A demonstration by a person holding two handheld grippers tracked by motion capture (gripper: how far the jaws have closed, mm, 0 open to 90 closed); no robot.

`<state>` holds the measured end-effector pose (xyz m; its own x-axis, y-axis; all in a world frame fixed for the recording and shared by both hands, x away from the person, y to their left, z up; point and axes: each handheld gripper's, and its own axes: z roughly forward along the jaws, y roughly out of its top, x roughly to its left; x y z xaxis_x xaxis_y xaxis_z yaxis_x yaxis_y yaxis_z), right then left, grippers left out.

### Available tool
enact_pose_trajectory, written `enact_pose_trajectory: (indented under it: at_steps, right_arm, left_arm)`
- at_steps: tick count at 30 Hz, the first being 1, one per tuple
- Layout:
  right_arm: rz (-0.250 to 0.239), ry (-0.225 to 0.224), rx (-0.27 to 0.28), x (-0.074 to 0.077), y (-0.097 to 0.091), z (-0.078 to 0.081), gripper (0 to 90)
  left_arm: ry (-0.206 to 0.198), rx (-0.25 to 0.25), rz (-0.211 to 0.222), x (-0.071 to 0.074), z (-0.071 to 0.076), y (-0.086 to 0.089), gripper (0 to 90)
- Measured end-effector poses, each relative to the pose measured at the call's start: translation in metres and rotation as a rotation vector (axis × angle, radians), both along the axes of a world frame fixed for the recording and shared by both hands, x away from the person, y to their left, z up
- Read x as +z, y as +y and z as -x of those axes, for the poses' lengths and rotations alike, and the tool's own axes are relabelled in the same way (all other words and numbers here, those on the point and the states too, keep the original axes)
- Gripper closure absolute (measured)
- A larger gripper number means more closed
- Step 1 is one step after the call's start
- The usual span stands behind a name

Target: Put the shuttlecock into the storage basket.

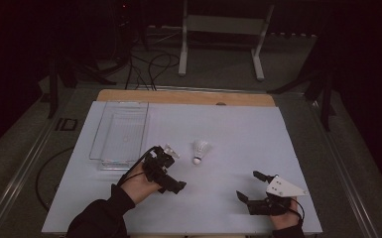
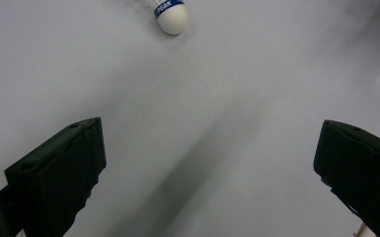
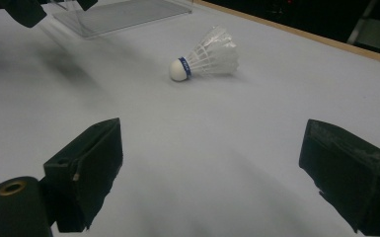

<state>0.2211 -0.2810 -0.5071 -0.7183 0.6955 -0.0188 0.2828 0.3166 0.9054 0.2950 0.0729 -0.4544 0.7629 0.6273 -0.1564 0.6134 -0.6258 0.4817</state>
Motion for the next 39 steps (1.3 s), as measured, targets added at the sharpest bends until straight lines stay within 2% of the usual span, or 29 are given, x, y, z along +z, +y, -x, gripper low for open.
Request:
enact_pose_trajectory:
  at_steps: [8, 11, 14, 18, 23, 39]
  right_arm:
    - [0.008, 0.000, -0.002, 0.000, 0.000, 0.000, 9.7]
    - [0.008, -0.001, -0.001, 0.000, 0.000, 0.000, 9.8]
    - [0.008, 0.000, 0.000, 0.000, 0.000, 0.000, 9.7]
    - [0.007, 0.000, 0.000, 0.000, 0.000, 0.000, 9.8]
    - [0.007, 0.001, 0.000, 0.000, 0.000, 0.000, 9.8]
    - [0.009, 0.003, 0.004, 0.000, 0.001, 0.000, 9.8]
  left_arm:
    - [0.045, -0.011, -0.030, -0.003, -0.011, -0.009, 0.2]
    - [0.046, -0.010, -0.043, -0.003, -0.014, -0.011, 0.2]
    - [0.054, 0.006, -0.038, -0.004, -0.020, -0.014, 0.2]
    - [0.057, 0.003, -0.071, -0.006, -0.026, -0.020, 0.2]
    - [0.078, -0.012, -0.059, -0.007, -0.031, -0.023, 0.2]
    - [0.089, 0.036, -0.088, -0.013, -0.049, -0.036, 0.2]
